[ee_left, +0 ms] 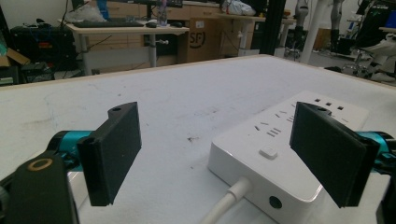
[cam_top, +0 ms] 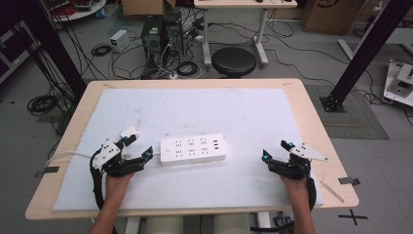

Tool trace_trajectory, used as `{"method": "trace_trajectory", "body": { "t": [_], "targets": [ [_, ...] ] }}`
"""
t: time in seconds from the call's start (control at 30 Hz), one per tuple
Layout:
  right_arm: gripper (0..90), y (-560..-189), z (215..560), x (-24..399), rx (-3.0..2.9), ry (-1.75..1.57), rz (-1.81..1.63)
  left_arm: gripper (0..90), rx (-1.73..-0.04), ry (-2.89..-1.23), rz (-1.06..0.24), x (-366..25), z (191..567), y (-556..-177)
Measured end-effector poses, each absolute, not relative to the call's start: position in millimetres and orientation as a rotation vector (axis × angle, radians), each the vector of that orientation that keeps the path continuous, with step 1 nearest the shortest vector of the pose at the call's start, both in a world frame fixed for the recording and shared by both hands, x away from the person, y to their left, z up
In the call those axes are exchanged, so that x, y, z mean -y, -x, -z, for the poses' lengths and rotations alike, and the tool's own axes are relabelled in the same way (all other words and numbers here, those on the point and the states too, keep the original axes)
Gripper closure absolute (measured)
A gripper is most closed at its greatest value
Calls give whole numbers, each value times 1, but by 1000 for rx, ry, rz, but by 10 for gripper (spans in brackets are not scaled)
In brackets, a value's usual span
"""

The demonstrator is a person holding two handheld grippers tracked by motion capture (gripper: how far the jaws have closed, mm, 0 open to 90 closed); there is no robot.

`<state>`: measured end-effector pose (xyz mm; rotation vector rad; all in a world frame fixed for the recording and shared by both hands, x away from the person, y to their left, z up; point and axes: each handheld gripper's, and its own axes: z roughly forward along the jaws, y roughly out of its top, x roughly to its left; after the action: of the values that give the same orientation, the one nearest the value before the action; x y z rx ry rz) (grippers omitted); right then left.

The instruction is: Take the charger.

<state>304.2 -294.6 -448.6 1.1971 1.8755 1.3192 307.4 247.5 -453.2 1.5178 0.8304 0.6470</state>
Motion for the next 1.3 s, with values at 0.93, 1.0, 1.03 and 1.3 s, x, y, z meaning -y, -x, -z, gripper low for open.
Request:
{"method": "trace_trajectory", "body": {
  "t": [0.93,1.0,1.03,1.3],
  "targets": [
    [168,-304,449,295,-1884,-1181,-1330,165,-738,-1640,-642,-262,398,-314],
    [168,-304,449,295,-1882,-1182,-1332,165,-695,-1676,-629,-264,387,-317],
    [168,-304,449,295,-1879,-1187,-1333,165,-676,-1693,-619,-265,383,-320],
    [168,-304,449,295,-1887,-1187,-1328,165,-659,-1761,-634,-276,369,-336]
  ]
}}
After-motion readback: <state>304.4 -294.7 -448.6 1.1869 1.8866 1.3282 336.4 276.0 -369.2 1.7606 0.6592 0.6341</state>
